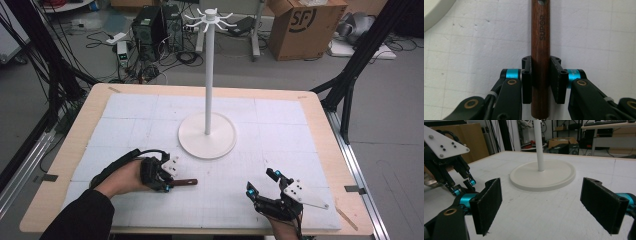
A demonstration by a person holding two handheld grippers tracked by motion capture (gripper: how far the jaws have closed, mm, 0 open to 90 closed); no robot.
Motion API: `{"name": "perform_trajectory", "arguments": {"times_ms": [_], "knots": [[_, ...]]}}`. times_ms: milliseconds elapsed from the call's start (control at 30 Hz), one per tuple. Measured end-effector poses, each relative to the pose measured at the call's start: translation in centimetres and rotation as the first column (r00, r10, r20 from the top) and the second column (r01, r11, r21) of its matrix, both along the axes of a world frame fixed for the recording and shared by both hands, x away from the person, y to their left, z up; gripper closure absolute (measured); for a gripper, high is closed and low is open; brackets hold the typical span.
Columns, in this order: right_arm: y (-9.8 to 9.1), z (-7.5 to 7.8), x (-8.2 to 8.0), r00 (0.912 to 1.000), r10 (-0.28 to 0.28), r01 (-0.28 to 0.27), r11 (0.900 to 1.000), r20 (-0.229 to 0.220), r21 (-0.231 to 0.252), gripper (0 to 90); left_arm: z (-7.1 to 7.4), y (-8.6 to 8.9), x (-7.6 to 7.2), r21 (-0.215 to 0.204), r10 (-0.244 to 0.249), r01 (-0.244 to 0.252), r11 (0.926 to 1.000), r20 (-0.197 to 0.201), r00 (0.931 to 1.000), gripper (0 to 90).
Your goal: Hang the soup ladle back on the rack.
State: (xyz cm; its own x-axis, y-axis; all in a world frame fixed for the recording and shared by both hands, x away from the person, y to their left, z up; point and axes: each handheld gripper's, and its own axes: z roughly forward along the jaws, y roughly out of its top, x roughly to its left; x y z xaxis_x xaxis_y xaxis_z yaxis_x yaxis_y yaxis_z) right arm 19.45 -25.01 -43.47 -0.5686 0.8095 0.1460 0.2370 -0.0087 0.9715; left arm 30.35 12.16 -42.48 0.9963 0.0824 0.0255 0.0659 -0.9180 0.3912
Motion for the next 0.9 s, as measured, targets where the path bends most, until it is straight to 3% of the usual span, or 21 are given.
{"name": "perform_trajectory", "arguments": {"times_ms": [67,100,200,233,267,300,333,367,400,433,500,533,567,600,733,800,833,900], "knots": [[0.0,0.0,0.0,1.0,-0.002,0.002,1.0,0.003,0.001,16.4,0.2,0.2,0.2,-0.012,0.019,-0.019,0.9998,0.004,0.9998,74.4],[0.0,0.0,0.0,1.0,-0.003,0.003,1.0,0.001,0.003,16.5,0.6,0.5,0.4,-0.035,0.039,-0.038,0.9987,0.029,0.9988,74.4],[-0.1,0.0,0.0,1.0,-0.005,0.005,1.0,0.0,0.003,16.5,1.4,1.2,0.7,-0.095,0.076,-0.072,0.9929,0.046,0.996,74.4],[-0.1,0.0,0.0,1.0,-0.006,0.006,1.0,0.001,0.003,16.5,1.4,1.2,0.7,-0.095,0.076,-0.072,0.9929,0.046,0.996,74.4],[-0.1,0.0,0.0,1.0,-0.007,0.007,1.0,0.002,0.004,16.5,2.0,1.7,0.7,-0.151,0.123,-0.115,0.9817,0.042,0.9915,74.4],[0.0,0.0,0.0,1.0,-0.008,0.008,1.0,0.003,0.004,16.4,2.4,2.0,0.9,-0.172,0.136,-0.126,0.9769,0.045,0.9897,74.5],[0.0,0.0,0.0,1.0,-0.008,0.008,1.0,0.002,0.005,16.5,2.4,2.0,0.9,-0.172,0.136,-0.126,0.9769,0.045,0.9897,74.4],[0.0,0.0,0.0,0.9999,-0.01,0.01,0.9999,0.003,0.004,16.5,3.2,2.6,1.1,-0.233,0.165,-0.149,0.9611,0.054,0.9848,74.4],[0.0,0.0,0.0,0.9999,-0.01,0.01,0.9999,0.004,0.004,16.4,3.6,2.9,1.1,-0.264,0.172,-0.154,0.9522,0.049,0.9838,74.5],[0.0,0.0,0.0,1.0,-0.008,0.008,1.0,0.005,0.004,16.4,3.6,2.9,1.1,-0.264,0.172,-0.154,0.9522,0.049,0.9838,74.5],[0.0,0.0,0.0,0.9999,-0.011,0.011,0.9999,0.004,0.004,16.4,4.6,3.4,1.2,-0.334,0.201,-0.169,0.9271,0.061,0.9777,74.4],[0.0,0.0,0.0,0.9999,-0.01,0.01,0.9999,0.007,0.002,16.4,5.2,3.6,1.2,-0.373,0.218,-0.175,0.9112,0.076,0.973,74.4],[0.0,0.0,0.0,1.0,-0.008,0.008,1.0,0.003,0.002,16.4,5.2,3.6,1.2,-0.373,0.218,-0.175,0.9112,0.076,0.973,74.5],[0.0,0.0,0.0,0.9999,-0.009,0.009,1.0,0.006,0.0,16.5,5.9,3.9,1.2,-0.416,0.232,-0.177,0.892,0.086,0.9689,74.5],[0.0,0.0,0.0,0.9999,-0.01,0.01,0.9999,0.008,0.0,16.5,6.9,4.4,1.4,-0.49,0.262,-0.188,0.8514,0.087,0.9612,74.4],[0.0,0.0,0.0,0.9999,-0.012,0.012,0.9999,0.005,0.0,16.5,7.1,4.5,1.5,-0.496,0.257,-0.186,0.8482,0.078,0.9631,74.3],[0.0,0.0,0.0,0.9999,-0.012,0.012,0.9999,0.004,0.003,16.5,7.4,4.5,1.5,-0.518,0.268,-0.188,0.8348,0.084,0.9598,74.3],[0.0,0.0,0.0,0.9999,-0.012,0.012,0.9999,0.005,0.002,16.4,7.6,4.6,1.6,-0.532,0.276,-0.187,0.826,0.091,0.9569,74.3]]}}
